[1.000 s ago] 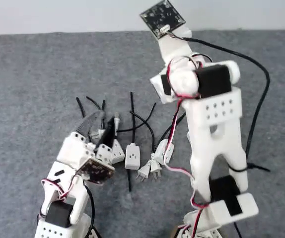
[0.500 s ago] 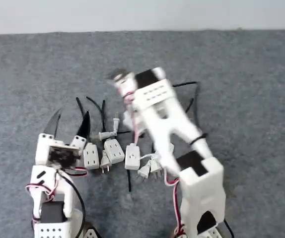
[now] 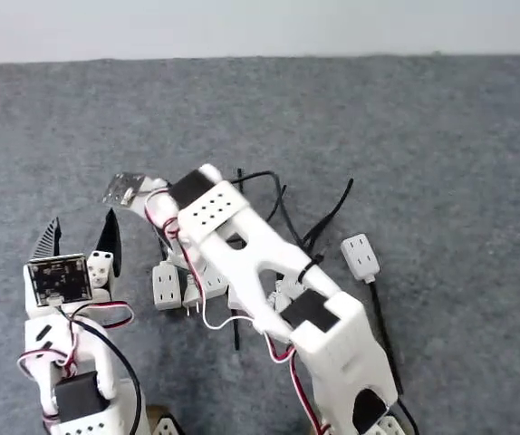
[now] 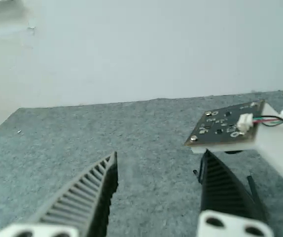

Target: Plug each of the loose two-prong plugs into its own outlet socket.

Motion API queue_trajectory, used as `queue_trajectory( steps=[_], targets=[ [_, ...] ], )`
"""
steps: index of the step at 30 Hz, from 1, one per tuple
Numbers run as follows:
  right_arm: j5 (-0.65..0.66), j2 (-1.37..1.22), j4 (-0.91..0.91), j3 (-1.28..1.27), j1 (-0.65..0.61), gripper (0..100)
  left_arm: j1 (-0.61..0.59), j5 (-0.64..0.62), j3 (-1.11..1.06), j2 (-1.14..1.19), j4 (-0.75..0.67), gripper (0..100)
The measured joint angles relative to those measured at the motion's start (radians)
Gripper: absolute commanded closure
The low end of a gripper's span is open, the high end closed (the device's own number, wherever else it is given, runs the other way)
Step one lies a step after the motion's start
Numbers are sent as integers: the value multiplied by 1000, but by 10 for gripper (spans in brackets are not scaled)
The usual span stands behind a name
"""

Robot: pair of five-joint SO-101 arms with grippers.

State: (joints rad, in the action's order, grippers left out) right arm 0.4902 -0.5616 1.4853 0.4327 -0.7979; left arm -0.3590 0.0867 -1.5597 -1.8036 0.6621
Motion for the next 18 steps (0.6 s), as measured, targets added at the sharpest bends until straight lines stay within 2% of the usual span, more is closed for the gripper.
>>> queue_trajectory(
  steps=[8,16,18],
  targets=[
    [186,-75,-135,2,3,812,-5,0,-2,2,3,739],
    [221,-137,-224,18,3,813,-6,0,-5,2,5,739],
    [221,-147,-224,20,3,840,-6,0,-5,3,6,739]
  ],
)
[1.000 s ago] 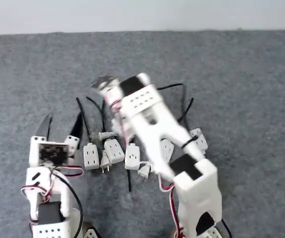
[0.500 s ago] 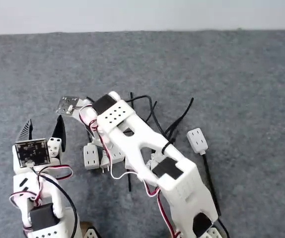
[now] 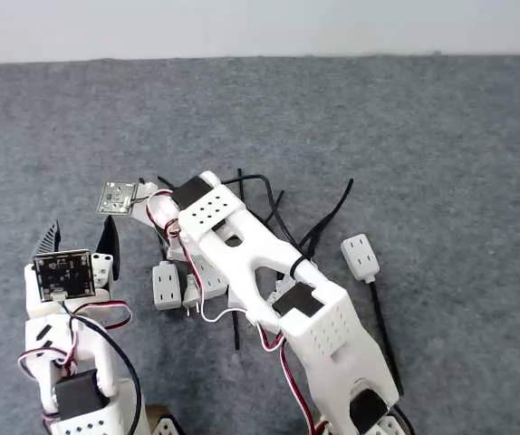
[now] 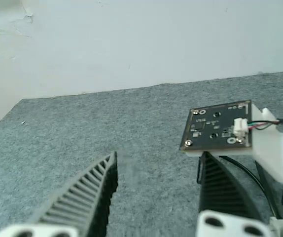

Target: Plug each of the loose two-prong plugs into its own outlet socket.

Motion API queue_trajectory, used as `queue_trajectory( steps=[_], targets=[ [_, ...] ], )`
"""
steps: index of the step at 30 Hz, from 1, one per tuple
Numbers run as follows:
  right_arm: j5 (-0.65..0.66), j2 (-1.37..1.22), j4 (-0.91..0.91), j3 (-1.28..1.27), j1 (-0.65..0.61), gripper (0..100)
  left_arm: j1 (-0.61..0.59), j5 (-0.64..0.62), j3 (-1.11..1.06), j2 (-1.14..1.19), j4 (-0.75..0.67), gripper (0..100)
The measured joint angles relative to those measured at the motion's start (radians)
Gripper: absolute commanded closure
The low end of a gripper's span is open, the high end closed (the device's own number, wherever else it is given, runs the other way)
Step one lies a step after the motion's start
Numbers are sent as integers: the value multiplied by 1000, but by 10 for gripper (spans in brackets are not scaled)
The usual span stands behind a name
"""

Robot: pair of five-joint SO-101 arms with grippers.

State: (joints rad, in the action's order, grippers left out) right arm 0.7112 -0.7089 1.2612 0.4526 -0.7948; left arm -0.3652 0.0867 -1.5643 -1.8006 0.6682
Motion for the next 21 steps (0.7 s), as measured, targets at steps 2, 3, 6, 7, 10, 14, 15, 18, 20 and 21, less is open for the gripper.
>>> queue_trajectory(
  steps=[2,3,6,7,10,14,15,18,20,21],
  targets=[
    [0,-2,0,0,0,909,0,0,-2,0,0,739],
    [0,-9,0,0,0,946,0,0,-2,0,0,739],
    [0,-17,-2,0,0,975,0,0,-2,0,0,739],
    [0,-17,-2,0,0,972,0,0,-2,0,0,739],
    [2,-18,-2,0,0,974,0,0,-2,2,0,739],
    [2,-18,-2,0,0,990,0,0,-3,2,0,739],
    [2,-18,-2,0,0,989,0,0,-5,2,0,739],
    [2,-20,-2,0,0,989,0,0,-12,2,0,739],
    [2,-20,-2,0,0,989,0,0,-12,2,0,739],
    [2,-20,-2,0,0,989,0,0,-12,2,0,739]
  ],
)
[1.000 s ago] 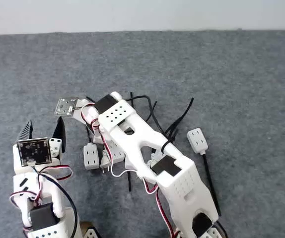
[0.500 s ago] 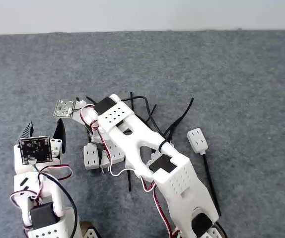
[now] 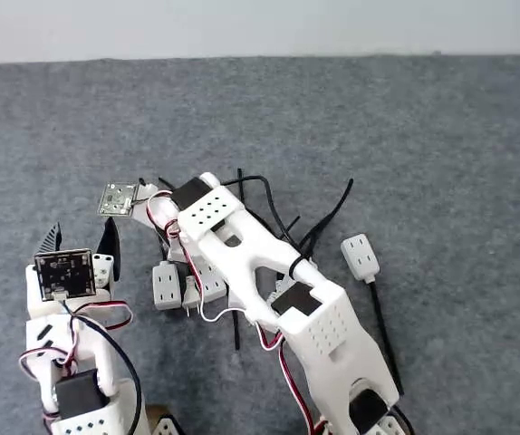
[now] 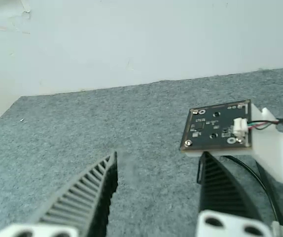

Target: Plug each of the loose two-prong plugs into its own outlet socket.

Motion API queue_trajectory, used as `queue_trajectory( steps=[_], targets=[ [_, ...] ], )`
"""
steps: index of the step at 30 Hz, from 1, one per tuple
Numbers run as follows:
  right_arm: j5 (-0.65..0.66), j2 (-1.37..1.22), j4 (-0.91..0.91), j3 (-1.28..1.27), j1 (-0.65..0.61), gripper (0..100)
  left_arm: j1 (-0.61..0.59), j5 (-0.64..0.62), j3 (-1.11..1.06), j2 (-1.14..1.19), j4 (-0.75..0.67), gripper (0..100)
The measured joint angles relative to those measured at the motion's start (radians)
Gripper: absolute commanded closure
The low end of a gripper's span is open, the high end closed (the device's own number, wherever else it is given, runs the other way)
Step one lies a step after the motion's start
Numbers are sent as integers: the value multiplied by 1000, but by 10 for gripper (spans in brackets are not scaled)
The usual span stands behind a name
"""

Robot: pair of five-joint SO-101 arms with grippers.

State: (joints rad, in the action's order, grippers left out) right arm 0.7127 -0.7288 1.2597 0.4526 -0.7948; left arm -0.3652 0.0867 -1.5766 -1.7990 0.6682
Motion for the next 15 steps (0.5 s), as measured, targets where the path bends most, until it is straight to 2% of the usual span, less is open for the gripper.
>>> queue_trajectory(
  steps=[10,15],
  targets=[
    [0,-5,8,14,0,989,0,0,0,0,0,739],
    [0,52,144,83,0,989,0,0,6,-3,-3,739]
  ],
)
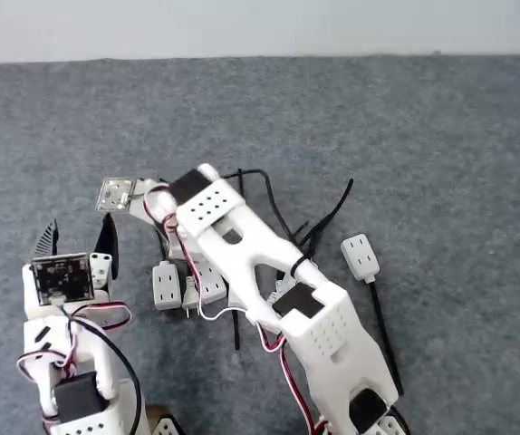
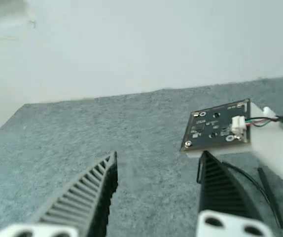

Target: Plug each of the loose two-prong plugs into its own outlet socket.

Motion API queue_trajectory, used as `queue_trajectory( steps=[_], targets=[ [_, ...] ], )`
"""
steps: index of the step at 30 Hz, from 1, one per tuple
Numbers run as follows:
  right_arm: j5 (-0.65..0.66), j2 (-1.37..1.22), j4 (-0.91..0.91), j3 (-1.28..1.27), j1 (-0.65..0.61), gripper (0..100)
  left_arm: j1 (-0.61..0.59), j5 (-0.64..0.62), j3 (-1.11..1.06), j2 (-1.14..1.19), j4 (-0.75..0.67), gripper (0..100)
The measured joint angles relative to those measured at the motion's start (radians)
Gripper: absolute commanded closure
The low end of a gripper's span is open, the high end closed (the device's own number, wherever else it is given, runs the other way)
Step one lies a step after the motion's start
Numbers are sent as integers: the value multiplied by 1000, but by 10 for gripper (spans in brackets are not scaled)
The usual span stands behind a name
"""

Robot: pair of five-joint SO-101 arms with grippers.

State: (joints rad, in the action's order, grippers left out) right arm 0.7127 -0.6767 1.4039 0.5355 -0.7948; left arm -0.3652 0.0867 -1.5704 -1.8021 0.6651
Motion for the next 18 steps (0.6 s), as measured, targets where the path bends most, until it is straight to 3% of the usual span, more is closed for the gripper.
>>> queue_trajectory(
  steps=[11,18],
  targets=[
    [6,269,287,210,26,989,8,-2,2,-5,-26,739],
    [8,402,350,212,21,989,129,-2,129,-5,11,739]
  ],
)
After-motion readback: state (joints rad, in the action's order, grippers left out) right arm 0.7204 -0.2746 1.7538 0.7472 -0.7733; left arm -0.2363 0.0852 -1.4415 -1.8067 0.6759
